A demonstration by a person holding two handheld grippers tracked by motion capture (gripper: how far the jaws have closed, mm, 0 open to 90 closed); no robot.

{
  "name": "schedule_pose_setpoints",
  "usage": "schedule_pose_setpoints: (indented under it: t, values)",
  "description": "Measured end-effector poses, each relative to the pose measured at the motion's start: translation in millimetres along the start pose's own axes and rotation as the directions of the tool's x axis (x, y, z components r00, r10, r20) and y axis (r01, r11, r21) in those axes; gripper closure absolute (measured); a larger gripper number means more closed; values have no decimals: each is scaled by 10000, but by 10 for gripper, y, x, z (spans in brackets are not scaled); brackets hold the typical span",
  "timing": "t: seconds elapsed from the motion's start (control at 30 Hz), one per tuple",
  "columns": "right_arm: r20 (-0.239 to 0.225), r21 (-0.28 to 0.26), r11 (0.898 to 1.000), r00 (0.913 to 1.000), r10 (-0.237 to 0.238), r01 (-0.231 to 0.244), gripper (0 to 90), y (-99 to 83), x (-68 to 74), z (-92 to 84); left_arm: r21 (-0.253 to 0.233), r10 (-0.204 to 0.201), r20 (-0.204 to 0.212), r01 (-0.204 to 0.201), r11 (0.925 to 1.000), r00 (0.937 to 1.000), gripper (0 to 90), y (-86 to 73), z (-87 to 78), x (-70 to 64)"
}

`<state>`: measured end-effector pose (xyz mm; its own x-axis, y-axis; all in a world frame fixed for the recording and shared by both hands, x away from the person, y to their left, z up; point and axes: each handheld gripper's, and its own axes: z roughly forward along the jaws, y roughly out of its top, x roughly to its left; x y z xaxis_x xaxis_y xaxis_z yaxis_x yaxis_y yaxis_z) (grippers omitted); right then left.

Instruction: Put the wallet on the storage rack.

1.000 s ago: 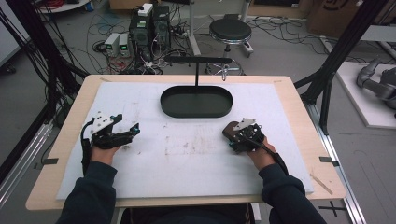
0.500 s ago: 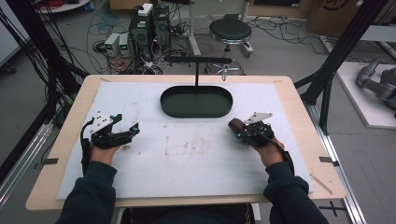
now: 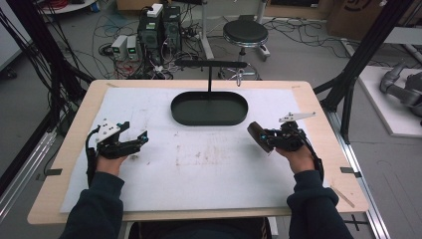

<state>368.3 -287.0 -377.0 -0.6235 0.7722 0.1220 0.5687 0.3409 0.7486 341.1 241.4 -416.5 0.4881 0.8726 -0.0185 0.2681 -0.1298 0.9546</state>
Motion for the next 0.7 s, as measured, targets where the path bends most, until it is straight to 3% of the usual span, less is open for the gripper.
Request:
schedule_pose_setpoints:
  t: [0.1,0.2,0.4,0.7]
  values:
    - [-77,343,9982,9987,500,-497,711,-48,-88,38,-13,-15,-25,15,10000,10000,212,0,-2,0]
    - [-176,198,9951,9951,968,-965,706,-67,-166,44,-2,-34,-19,34,10000,10000,212,-1,-1,0]
    - [456,-374,9922,9917,1206,-1189,688,-79,-267,40,12,6,11,-6,10000,10000,212,-1,6,-7]
    - [721,-749,9926,9923,1005,-951,648,-78,-267,33,19,-4,-3,4,10000,10000,212,-4,8,-7]
